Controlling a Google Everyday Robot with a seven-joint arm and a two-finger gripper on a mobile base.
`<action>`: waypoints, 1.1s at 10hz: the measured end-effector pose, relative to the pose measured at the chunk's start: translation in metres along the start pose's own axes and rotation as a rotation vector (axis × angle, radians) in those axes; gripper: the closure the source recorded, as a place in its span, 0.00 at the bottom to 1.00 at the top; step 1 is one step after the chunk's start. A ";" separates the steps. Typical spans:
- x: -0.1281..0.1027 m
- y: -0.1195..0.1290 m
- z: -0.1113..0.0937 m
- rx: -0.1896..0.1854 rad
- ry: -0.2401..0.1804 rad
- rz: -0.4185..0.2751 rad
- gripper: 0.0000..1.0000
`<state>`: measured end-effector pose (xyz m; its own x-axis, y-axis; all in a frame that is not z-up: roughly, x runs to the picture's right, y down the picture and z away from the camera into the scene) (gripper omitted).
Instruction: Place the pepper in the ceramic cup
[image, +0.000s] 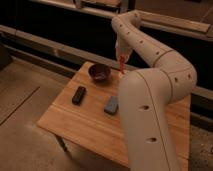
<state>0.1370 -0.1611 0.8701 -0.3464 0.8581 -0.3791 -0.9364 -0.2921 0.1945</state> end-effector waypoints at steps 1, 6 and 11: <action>0.000 -0.011 0.015 0.007 0.007 0.008 1.00; -0.030 -0.014 0.008 0.009 -0.092 -0.033 1.00; -0.027 0.015 0.017 -0.064 -0.115 -0.074 1.00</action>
<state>0.1334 -0.1815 0.8990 -0.2712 0.9198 -0.2837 -0.9620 -0.2496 0.1107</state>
